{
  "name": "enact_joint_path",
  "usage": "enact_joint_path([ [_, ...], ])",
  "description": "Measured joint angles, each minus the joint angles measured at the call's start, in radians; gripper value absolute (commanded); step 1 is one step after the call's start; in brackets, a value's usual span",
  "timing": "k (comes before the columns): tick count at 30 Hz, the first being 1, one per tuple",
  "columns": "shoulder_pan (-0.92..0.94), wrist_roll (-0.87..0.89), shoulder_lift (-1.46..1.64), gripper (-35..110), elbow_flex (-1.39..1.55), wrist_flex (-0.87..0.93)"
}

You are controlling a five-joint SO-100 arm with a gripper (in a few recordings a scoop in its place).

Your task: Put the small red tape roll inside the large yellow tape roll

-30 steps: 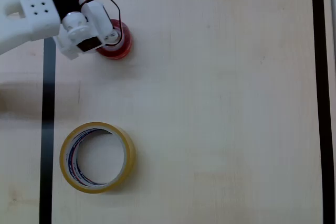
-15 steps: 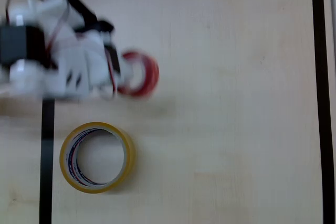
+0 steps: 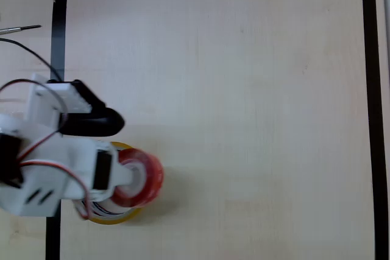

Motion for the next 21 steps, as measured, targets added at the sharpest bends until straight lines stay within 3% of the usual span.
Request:
enact_joint_path([
  [8,0.014,-0.003,0.167,0,0.181,-0.006],
  [21,0.049,-0.003,0.19,0,0.4,-0.169],
])
